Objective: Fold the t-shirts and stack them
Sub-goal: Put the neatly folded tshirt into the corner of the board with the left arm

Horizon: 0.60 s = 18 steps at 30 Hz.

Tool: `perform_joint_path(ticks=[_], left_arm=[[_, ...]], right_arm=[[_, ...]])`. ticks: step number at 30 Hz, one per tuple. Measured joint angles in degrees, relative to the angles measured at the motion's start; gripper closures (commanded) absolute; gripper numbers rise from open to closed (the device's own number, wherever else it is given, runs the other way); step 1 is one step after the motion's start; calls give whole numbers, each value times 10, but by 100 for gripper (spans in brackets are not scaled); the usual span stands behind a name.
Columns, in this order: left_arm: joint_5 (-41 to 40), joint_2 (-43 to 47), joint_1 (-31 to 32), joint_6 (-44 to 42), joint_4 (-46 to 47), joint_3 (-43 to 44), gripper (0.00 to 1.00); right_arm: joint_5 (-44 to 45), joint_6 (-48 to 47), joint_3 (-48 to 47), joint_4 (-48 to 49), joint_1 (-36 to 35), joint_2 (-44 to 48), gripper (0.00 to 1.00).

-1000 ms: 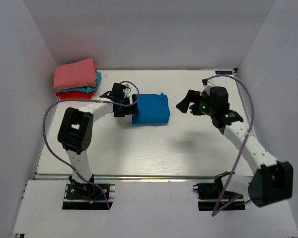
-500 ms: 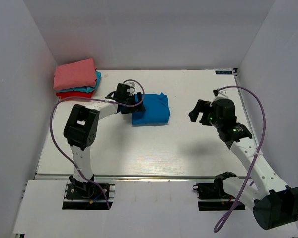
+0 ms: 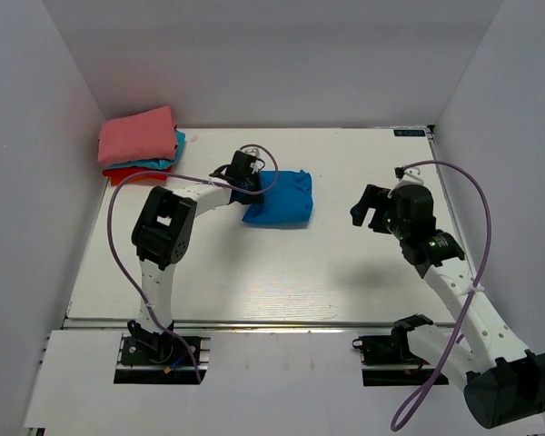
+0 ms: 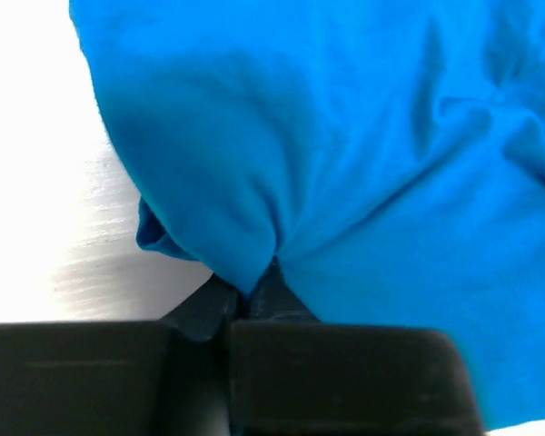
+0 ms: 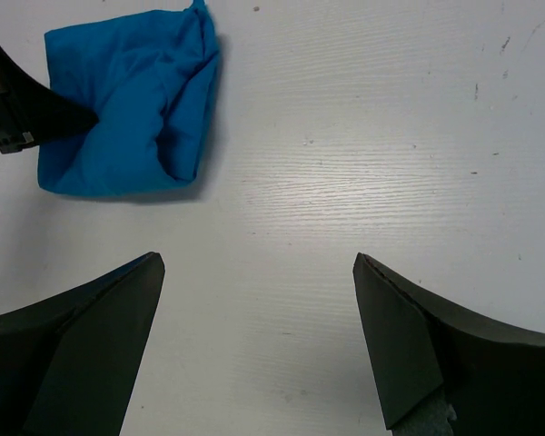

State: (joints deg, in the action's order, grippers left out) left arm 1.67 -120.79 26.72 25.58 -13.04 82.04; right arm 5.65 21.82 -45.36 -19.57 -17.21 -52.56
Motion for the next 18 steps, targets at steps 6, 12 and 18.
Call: perform_joint_path(ticks=[6, 12, 18], left_arm=[[1, 5, 1, -26, 0, 0, 100], [-41, 53, 2, -104, -31, -24, 100], [-108, 136, -11, -189, -49, -21, 100]], right_arm=[[17, 1, 3, -2, 0, 17, 10], [38, 2, 14, -1, 0, 50, 10], [54, 2, 23, -3, 0, 62, 10]])
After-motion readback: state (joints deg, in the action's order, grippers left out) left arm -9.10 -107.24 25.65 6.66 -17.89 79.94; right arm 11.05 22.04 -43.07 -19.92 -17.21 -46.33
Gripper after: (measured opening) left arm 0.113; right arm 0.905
